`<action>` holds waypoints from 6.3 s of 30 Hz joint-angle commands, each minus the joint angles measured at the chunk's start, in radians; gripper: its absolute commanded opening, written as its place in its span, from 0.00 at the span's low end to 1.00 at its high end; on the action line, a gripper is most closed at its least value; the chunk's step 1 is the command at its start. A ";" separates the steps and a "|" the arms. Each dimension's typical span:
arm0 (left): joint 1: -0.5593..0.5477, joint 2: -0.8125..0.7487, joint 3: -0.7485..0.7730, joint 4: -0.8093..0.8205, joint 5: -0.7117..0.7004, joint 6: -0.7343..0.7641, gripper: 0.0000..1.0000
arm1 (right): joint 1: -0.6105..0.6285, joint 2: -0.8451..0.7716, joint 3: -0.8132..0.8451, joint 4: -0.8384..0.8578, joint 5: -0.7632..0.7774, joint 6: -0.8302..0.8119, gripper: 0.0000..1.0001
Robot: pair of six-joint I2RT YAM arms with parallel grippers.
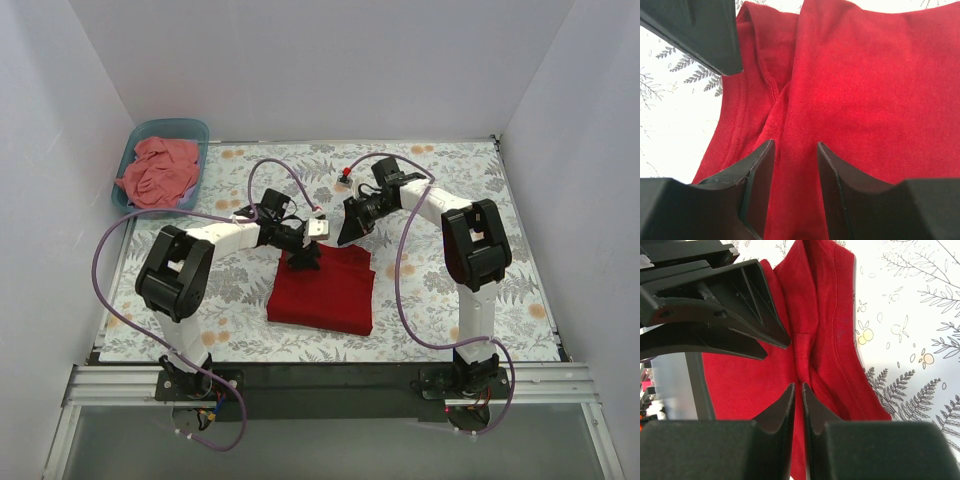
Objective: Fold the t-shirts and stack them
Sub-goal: Fold the tshirt
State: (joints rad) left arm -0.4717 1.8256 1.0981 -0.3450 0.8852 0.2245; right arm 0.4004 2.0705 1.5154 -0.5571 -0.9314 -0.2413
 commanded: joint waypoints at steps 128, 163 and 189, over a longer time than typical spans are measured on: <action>-0.081 -0.253 -0.515 1.216 -0.341 0.144 0.00 | 0.129 0.243 0.193 -0.152 0.046 -0.193 0.14; -0.081 -0.075 -0.563 1.555 -0.433 0.207 0.48 | 0.120 0.097 0.457 -0.253 0.549 -0.279 0.76; 0.311 0.112 0.385 -0.118 -0.082 -0.723 0.58 | -0.095 0.092 0.347 -0.382 0.281 -0.230 0.72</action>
State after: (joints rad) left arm -0.1738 1.9301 1.4094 -0.2768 0.6956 -0.4114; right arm 0.3038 2.1365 1.8801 -0.9192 -0.5957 -0.4931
